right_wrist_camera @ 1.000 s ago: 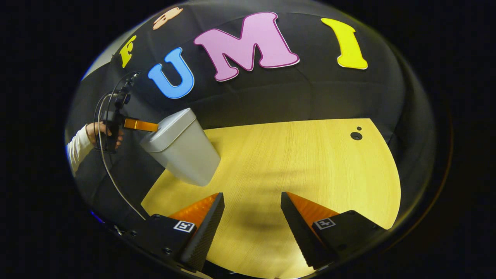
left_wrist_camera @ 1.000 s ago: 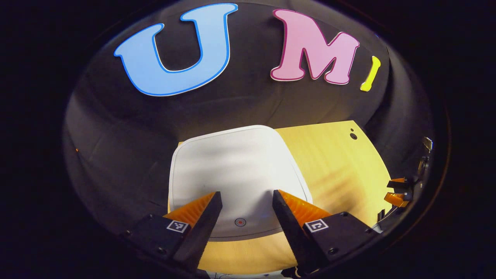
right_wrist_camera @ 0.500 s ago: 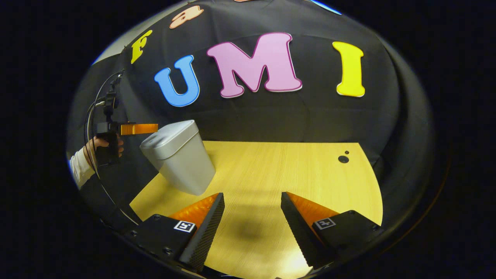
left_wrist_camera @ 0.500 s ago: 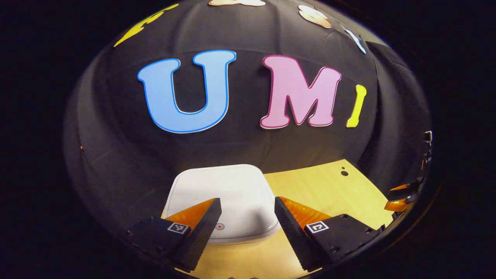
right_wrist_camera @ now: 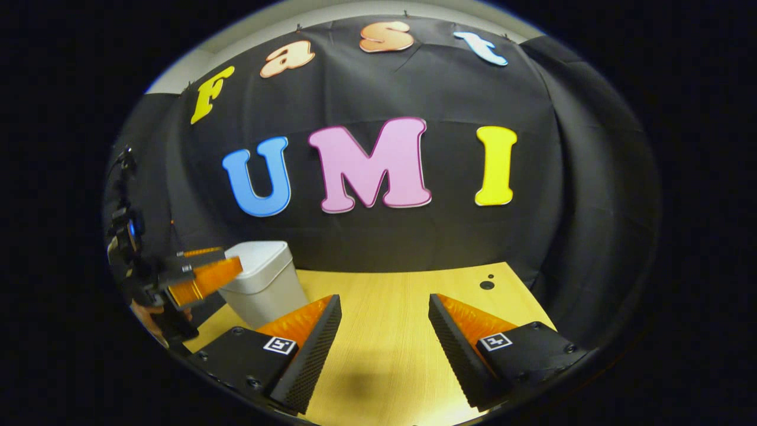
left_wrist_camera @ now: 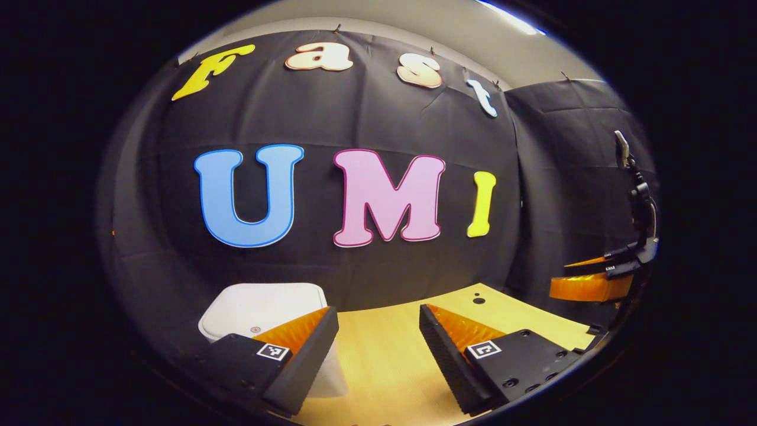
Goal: Press the lid of the desktop garbage bin to open it, pick up the crumpled paper on the desktop and throw it into the bin, then pick up the pop can on the desktop and drop it into the bin, and finally close the garbage bin lid.
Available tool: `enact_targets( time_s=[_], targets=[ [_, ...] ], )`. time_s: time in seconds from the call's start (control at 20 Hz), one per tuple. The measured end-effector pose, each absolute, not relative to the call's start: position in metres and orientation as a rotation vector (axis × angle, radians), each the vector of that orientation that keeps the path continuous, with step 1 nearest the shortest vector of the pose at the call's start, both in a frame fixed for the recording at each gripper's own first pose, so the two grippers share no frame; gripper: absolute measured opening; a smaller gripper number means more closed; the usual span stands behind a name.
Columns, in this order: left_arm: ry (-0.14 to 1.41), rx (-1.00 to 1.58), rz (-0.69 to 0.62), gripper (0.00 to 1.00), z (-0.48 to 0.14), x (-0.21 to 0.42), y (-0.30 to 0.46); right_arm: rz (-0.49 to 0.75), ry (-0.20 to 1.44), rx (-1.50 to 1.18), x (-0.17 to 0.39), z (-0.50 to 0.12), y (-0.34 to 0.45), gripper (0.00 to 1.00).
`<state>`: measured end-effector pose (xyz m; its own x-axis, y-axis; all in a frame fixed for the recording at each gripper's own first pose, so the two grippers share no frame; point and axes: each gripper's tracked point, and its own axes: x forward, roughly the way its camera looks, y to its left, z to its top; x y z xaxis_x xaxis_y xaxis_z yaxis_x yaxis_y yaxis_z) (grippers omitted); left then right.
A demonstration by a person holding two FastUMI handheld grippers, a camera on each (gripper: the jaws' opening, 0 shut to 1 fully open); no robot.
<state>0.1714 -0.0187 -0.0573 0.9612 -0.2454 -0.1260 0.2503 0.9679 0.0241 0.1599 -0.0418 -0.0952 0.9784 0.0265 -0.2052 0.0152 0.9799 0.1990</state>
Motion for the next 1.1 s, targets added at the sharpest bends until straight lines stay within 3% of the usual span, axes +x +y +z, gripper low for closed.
enact_targets(
  time_s=[0.15,0.4,0.55,0.85,1.1],
  targets=[
    [0.196,-0.086,-0.292,0.94,-0.068,0.136,-0.07,-0.033,0.136,0.16,0.15,-0.079,-0.06,0.96],
    [0.031,0.039,-0.152,0.95,-0.017,0.124,-0.09,-0.044,0.062,0.2,0.137,-0.061,-0.099,0.96],
    [0.044,0.032,-0.136,0.94,-0.017,0.117,-0.12,-0.034,0.011,0.177,0.127,-0.054,-0.123,0.97],
    [0.075,0.061,-0.041,0.95,-0.017,0.097,-0.124,0.017,-0.017,0.15,0.122,-0.054,-0.148,0.98],
    [0.06,0.091,-0.08,0.94,-0.011,0.095,-0.122,0.021,-0.032,0.125,0.121,-0.048,-0.137,0.98]
  ],
)
